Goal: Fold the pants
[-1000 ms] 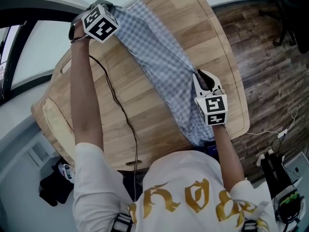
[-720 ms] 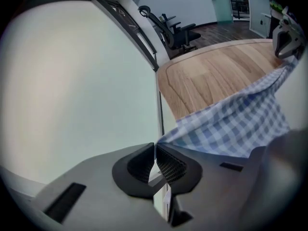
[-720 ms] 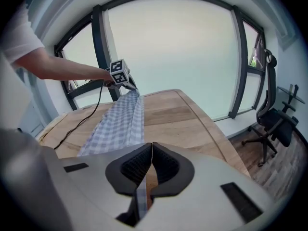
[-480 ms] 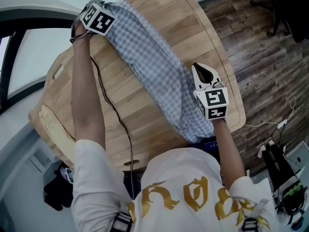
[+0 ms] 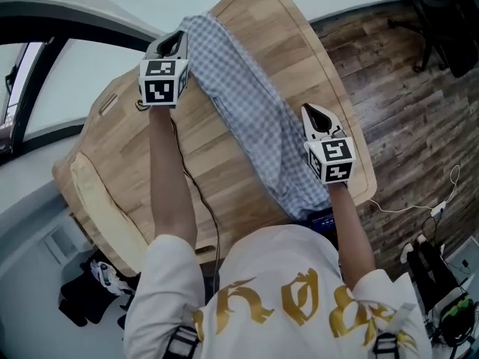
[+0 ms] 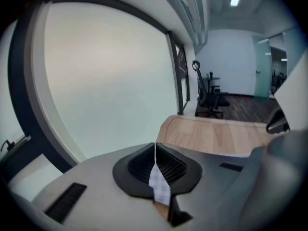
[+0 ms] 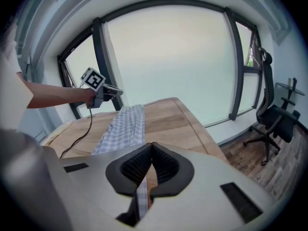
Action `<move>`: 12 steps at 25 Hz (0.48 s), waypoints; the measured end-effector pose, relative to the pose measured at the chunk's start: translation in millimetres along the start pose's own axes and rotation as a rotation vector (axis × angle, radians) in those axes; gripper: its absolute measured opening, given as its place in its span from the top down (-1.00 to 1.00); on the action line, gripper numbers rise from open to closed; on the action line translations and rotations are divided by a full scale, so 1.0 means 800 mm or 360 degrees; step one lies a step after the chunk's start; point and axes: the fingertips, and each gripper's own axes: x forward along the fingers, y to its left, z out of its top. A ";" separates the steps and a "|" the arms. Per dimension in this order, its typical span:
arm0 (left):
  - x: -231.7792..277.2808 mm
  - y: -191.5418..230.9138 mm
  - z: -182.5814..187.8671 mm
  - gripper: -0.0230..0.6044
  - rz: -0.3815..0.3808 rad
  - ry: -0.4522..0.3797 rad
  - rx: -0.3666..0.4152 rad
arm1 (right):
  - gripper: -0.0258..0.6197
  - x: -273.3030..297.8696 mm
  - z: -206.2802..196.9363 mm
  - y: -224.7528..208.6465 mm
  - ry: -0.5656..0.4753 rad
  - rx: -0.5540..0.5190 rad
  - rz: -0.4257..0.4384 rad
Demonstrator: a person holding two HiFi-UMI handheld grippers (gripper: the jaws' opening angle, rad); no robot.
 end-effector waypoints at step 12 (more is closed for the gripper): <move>-0.281 -0.163 0.034 0.79 -0.0355 -0.0660 -0.0334 | 0.85 -0.150 0.068 0.072 -0.0384 -0.0213 -0.0044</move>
